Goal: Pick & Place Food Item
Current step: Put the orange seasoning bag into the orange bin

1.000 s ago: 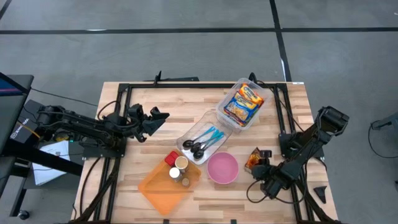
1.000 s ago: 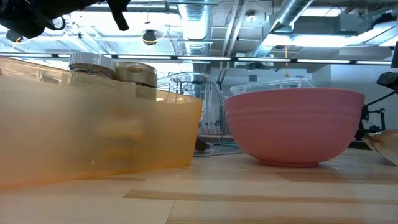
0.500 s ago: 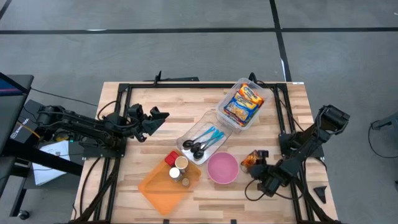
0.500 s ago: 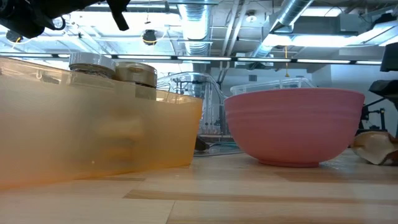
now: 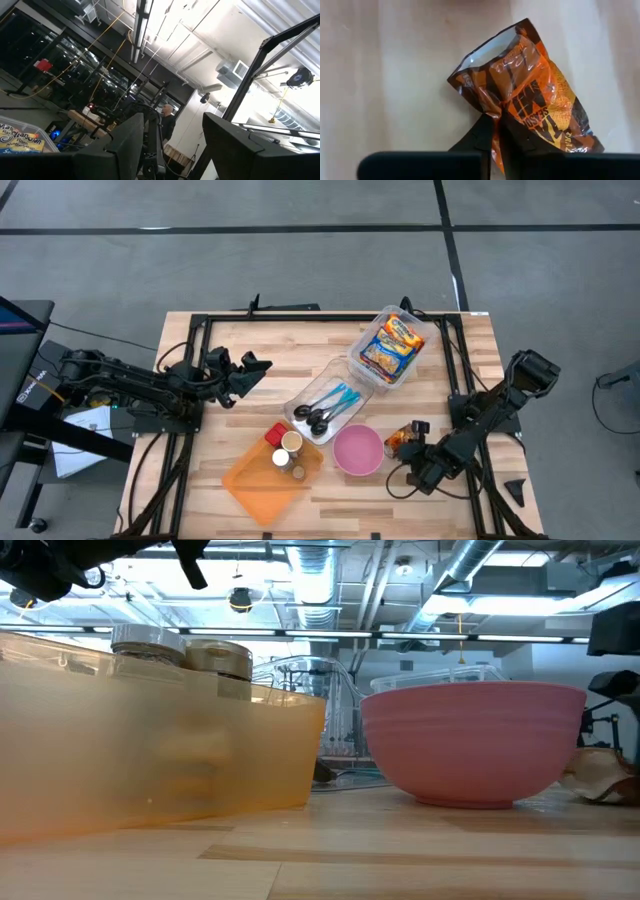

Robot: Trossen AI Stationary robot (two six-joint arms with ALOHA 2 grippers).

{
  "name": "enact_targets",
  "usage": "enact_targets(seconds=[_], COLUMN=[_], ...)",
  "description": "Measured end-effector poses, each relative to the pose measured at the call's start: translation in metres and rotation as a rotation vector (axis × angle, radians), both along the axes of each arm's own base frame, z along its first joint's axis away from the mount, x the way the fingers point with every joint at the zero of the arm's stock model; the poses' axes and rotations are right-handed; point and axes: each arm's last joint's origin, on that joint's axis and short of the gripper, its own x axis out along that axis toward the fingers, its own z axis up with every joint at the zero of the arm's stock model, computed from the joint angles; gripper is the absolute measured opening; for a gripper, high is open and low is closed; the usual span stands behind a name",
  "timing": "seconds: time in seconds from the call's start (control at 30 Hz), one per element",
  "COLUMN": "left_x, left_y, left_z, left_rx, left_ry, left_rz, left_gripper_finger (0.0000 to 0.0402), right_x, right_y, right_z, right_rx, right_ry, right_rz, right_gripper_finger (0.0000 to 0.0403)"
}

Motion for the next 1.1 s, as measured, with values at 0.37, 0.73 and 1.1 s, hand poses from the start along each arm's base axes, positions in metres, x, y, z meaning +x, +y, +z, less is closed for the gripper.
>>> enact_targets(seconds=[0.37, 0.73, 1.1], left_x=[0.0, 0.0, 0.0], left_y=[0.0, 0.0, 0.002], left_z=[0.0, 0.0, 0.0], left_rx=[0.0, -0.004, -0.249], left_ry=[0.001, 0.001, -0.033], left_rz=[0.0, -0.003, -0.055], left_gripper_finger=[0.0199, 0.0199, 0.0199], right_x=[-0.017, -0.042, -0.027], right_y=[0.003, -0.012, -0.028], right_z=[0.053, 0.141, 0.203], right_rx=[0.177, 0.437, 0.26], right_ry=[-0.11, -0.94, -1.25], right_rz=[-0.31, -0.539, -0.563], right_gripper_finger=[0.0003, 0.0001, 0.0])
